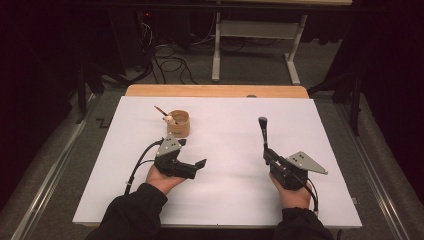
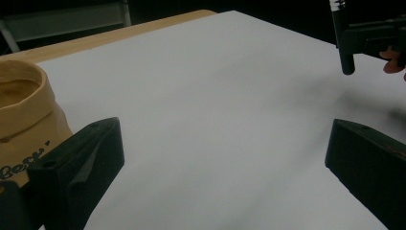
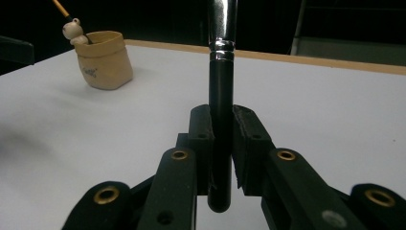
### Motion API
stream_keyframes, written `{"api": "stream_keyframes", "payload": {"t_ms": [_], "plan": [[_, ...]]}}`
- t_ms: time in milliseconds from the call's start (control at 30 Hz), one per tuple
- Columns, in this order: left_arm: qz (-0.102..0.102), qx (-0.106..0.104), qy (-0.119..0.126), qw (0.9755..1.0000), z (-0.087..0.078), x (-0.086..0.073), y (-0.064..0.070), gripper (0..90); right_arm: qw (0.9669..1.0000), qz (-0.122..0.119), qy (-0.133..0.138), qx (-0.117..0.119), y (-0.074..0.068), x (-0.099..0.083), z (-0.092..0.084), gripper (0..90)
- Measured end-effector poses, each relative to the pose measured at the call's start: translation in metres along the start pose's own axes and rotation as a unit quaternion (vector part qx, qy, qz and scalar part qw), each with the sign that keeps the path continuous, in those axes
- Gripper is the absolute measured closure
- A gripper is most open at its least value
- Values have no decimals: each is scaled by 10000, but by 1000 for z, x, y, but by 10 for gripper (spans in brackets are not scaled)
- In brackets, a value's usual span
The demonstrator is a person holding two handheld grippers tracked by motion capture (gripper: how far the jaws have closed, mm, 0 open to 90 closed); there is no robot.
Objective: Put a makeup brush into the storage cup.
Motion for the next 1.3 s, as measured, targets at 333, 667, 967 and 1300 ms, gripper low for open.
{"api": "stream_keyframes", "payload": {"t_ms": [333,667,967,1300], "plan": [[-94,-27,44,9999,-1,-2,-3,15,9990,-389,-1,208,-29,16,14,807],[-43,-98,157,9998,-2,0,2,23,9978,-478,116,439,-52,29,25,807],[-51,-92,271,9996,-4,2,4,49,9966,-575,156,577,-67,36,33,808],[-76,-176,359,9992,-8,4,8,64,9952,-587,193,755,-77,29,34,808]]}}
Point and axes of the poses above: each handheld gripper's, and its own axes: z roughly forward along the jaws, x roughly out of its top, y roughly to its right, the point moved 8 cm from there along z, roughly forward along the jaws, and after that the axes turned 11 degrees about -y, right-handed, at the moved point
